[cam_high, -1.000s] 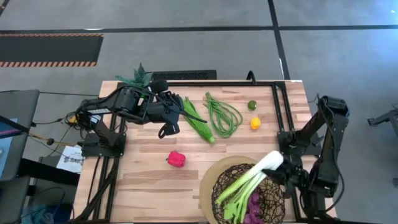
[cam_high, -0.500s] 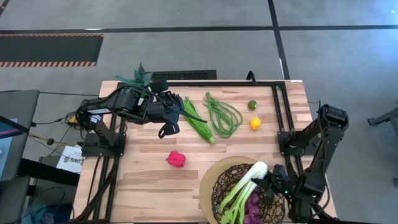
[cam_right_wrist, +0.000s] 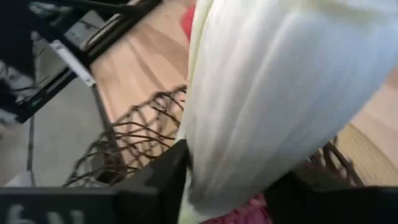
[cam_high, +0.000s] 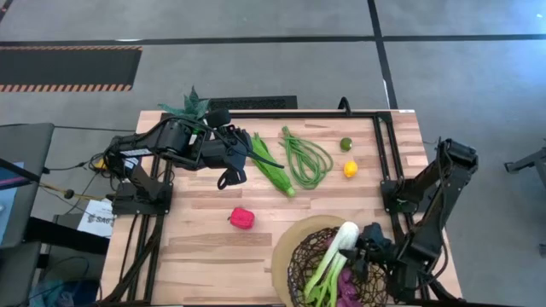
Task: Build produce basket
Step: Put the green celery into the black basket, then move the brown mat to the center of the table
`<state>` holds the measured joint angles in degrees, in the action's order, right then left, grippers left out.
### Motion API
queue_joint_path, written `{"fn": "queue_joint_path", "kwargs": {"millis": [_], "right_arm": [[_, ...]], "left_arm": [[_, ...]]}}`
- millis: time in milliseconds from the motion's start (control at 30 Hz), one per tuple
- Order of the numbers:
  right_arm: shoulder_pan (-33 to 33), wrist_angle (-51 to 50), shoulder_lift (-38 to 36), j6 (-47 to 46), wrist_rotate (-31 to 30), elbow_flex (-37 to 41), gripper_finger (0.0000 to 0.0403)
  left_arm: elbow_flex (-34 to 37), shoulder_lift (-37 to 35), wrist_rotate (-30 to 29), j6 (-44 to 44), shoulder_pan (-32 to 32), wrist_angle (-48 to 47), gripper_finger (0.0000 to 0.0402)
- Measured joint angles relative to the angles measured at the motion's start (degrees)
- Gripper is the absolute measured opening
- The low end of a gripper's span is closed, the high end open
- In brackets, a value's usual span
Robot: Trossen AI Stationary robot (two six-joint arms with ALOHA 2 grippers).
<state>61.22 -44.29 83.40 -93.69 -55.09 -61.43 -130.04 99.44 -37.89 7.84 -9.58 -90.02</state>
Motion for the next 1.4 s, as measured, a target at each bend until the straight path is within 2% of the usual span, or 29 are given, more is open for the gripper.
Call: {"fn": "queue_joint_path", "kwargs": {"millis": [167, 600, 733, 800, 900, 1000, 1133, 1200, 1267, 1300, 1400], "right_arm": [[-1.22, -0.05, -1.41, 8.73, 0.69, -4.06, 0.0251], [-2.55, -0.61, -1.78, 28.53, 0.95, -16.82, 0.0254], [-2.55, 0.06, -1.73, 38.25, 0.91, -21.80, 0.0254], [-2.36, 0.30, -1.73, 42.99, 0.85, -24.30, 0.0254], [-1.84, 0.22, -1.73, 49.50, 0.74, -27.28, 0.0251], [-1.15, -0.04, -1.73, 55.03, 0.80, -29.41, 0.0228], [0.00, -0.33, -1.73, 58.51, 0.79, -30.78, 0.0154], [0.57, -0.54, -1.73, 59.64, 0.85, -30.90, 0.0097], [1.15, -0.56, -1.73, 60.83, 0.82, -30.93, 0.0037], [1.44, -0.60, -1.73, 61.52, 0.78, -30.93, 0.0019], [2.35, -1.24, -1.71, 62.14, -1.93, -30.93, 0.0015]], "left_arm": [[0.00, 0.00, 0.01, 0.09, 0.00, 0.00, 0.0160], [0.69, -0.04, 0.16, 0.72, 0.00, 0.15, 0.0160], [6.69, -0.04, 3.39, 4.30, -0.51, 0.11, 0.0160], [12.55, -0.04, 4.20, 6.27, -1.55, 0.63, 0.0160], [24.50, 0.04, 4.57, 7.91, -3.44, 6.17, 0.0157], [36.01, 0.07, 8.28, 7.72, -5.12, 14.89, 0.0133], [47.46, 0.09, 21.68, 5.39, -6.73, 32.92, 0.0052], [50.54, 0.09, 25.98, 3.74, -7.38, 40.90, 0.0014], [52.21, 0.07, 27.70, 3.64, -7.68, 45.96, 0.0009], [52.83, 0.07, 27.89, 4.02, -7.74, 47.88, 0.0007], [53.44, 0.07, 29.84, 4.42, -8.02, 52.65, 0.0002]]}}
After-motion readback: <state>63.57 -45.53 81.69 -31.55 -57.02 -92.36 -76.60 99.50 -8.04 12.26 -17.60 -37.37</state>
